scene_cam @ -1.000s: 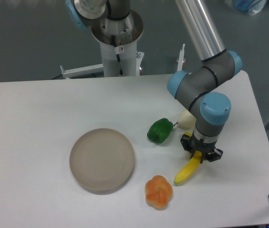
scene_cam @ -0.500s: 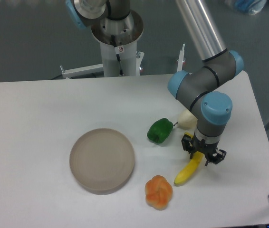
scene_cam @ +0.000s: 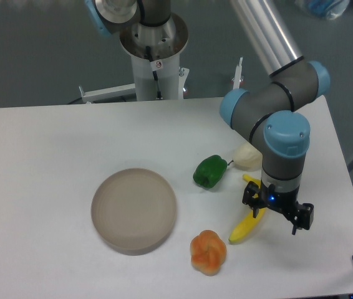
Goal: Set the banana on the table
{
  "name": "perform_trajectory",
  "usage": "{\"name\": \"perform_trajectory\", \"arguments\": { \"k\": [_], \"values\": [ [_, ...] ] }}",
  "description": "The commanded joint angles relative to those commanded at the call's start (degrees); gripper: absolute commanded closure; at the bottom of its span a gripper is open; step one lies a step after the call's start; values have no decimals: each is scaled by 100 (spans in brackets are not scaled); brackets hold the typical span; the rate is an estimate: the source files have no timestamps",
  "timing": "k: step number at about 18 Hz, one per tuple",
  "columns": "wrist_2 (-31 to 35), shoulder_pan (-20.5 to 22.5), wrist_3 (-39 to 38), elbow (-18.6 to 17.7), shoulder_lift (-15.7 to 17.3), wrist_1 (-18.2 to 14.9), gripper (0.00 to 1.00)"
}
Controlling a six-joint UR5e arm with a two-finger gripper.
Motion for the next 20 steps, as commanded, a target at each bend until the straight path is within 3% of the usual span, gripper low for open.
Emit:
{"name": "perform_trajectory", "arguments": {
  "k": [6, 12, 20],
  "values": [
    [387, -18, 150, 221, -26, -18, 0],
    [598, -44, 299, 546, -70, -343, 0],
    [748, -62, 325, 546, -114, -334, 0]
  ]
}}
